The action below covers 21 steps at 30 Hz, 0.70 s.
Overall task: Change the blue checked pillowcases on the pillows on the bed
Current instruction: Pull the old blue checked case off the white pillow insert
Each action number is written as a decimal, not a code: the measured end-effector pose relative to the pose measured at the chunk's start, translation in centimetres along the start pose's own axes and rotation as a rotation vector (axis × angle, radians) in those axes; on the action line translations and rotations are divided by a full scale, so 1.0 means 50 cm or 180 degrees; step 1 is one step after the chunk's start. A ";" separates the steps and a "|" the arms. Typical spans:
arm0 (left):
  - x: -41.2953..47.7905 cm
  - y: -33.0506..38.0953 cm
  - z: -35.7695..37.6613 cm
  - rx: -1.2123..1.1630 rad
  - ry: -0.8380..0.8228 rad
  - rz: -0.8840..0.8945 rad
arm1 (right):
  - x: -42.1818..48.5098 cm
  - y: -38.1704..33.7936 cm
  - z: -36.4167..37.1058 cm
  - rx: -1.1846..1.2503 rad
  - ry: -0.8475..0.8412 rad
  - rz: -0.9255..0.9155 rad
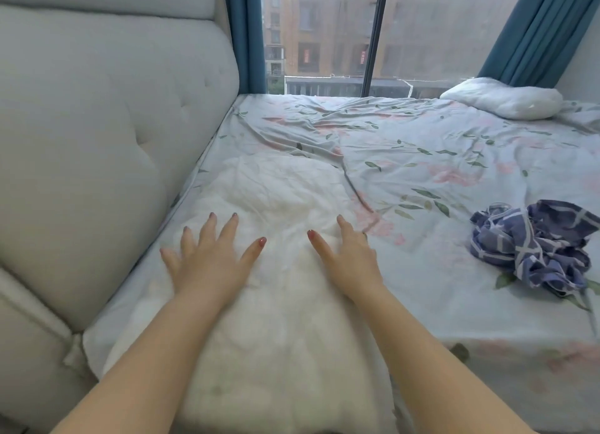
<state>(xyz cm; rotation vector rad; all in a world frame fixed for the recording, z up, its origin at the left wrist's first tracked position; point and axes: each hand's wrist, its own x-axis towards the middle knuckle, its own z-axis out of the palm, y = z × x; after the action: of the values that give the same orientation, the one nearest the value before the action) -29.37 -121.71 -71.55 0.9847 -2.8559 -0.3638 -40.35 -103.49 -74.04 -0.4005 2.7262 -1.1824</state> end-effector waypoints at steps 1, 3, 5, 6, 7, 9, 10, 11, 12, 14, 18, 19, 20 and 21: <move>0.009 -0.030 -0.004 -0.0142 -0.0069 -0.0274 | -0.005 -0.003 0.010 -0.0108 0.0026 0.0219; 0.024 -0.080 -0.009 -0.0674 -0.0195 -0.0731 | -0.001 -0.003 0.021 -0.0143 0.0041 0.0564; 0.037 -0.113 -0.002 -0.1712 -0.0410 -0.0998 | 0.010 -0.001 0.027 -0.0016 -0.0034 0.0710; 0.038 -0.116 0.002 -0.2176 -0.0549 -0.1027 | 0.015 0.000 0.027 0.0076 -0.0086 0.0686; 0.041 -0.118 0.010 -0.2476 -0.0610 -0.0990 | 0.018 -0.001 0.026 0.0193 -0.0129 0.0606; 0.044 -0.110 0.023 -0.2690 -0.0559 -0.0833 | 0.021 -0.007 0.023 0.0502 -0.0117 0.0369; 0.046 -0.103 0.026 -0.2771 -0.0520 -0.0748 | 0.023 -0.010 0.022 0.0638 -0.0047 0.0247; 0.048 -0.093 0.024 -0.2882 -0.0492 -0.0675 | 0.026 -0.012 0.022 0.0724 0.0029 0.0117; 0.052 -0.083 0.022 -0.3010 -0.0486 -0.0624 | 0.026 -0.016 0.021 0.0750 0.0091 -0.0038; 0.066 -0.067 0.022 -0.3178 -0.0500 -0.0493 | 0.029 -0.025 0.019 0.0690 0.0227 -0.0352; 0.079 -0.024 0.013 -0.3385 -0.0481 -0.0184 | 0.048 -0.033 -0.017 0.0696 0.0601 -0.0600; 0.081 -0.010 0.011 -0.3513 -0.0479 -0.0103 | 0.055 -0.031 -0.034 0.0737 0.0704 -0.0601; 0.083 0.006 0.010 -0.3637 -0.0482 -0.0025 | 0.061 -0.029 -0.054 0.0765 0.0797 -0.0587; 0.083 0.025 0.009 -0.3768 -0.0475 0.0067 | 0.067 -0.025 -0.074 0.0785 0.0879 -0.0570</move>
<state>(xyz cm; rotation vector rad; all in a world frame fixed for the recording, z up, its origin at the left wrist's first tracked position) -33.48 -123.24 -71.60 0.6363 -2.0488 -1.8423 -44.17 -102.73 -70.71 -0.4890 2.7611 -1.7163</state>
